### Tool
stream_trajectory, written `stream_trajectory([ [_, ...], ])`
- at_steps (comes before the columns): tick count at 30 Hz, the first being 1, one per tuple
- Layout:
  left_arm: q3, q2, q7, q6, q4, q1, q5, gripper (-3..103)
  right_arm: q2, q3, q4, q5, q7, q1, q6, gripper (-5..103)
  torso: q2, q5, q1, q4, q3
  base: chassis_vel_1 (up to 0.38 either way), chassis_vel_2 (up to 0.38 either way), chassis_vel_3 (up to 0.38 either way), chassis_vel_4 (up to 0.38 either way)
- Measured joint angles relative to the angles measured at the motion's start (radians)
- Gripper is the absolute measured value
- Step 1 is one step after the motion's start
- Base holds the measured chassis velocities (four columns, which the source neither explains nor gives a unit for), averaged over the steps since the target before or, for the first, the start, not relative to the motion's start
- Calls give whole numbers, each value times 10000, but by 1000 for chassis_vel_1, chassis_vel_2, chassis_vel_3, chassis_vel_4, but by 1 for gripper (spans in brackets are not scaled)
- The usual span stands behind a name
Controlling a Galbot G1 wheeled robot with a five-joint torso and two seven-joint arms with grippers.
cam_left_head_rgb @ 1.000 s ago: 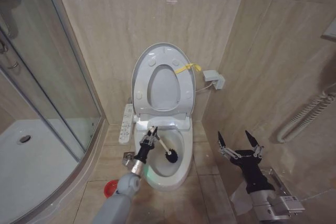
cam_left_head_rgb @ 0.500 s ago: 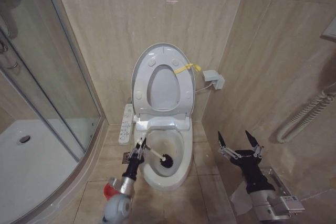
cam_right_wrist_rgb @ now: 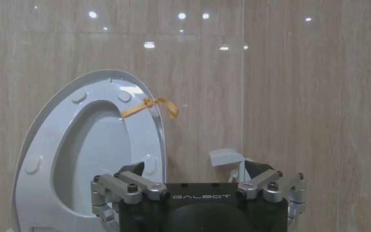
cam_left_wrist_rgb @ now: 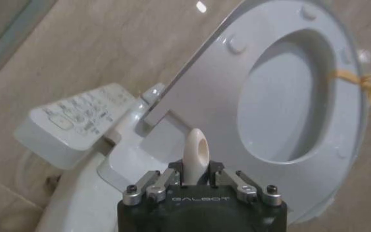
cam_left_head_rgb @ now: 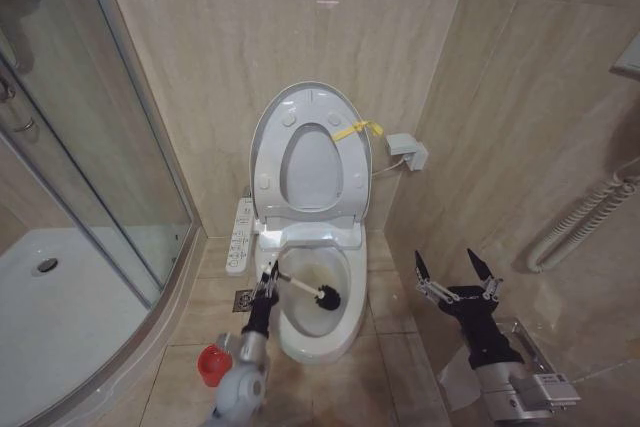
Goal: Open the toilet lid, clean the toilet bowl with a toilet brush, close the toilet lid, and flush.
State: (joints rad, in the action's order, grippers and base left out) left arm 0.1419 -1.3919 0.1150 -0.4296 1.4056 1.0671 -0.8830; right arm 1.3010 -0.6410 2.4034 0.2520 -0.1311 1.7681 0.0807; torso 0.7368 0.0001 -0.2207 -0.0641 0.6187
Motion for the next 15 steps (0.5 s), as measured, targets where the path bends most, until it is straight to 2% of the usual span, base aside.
stream_trajectory([
  [5, -247, -155, 10, 22, -856, -693, 34, 25, 0, 1, 0, 0, 1, 0, 0, 100, 0, 0, -1, 3, 0, 0, 0, 0, 0],
  [11, -471, -484, 273, -89, -2017, -1304, 579, 25, 0, 1, 0, 0, 1, 0, 0, 100, 1, 4, 0, 7, -2, 0, 0, 0, 0],
  [15, -552, -556, 349, -203, -2235, -1445, 880, 25, 0, 1, 0, 0, 1, 0, 0, 100, 1, 3, 1, 6, -2, 0, 0, 0, 0],
])
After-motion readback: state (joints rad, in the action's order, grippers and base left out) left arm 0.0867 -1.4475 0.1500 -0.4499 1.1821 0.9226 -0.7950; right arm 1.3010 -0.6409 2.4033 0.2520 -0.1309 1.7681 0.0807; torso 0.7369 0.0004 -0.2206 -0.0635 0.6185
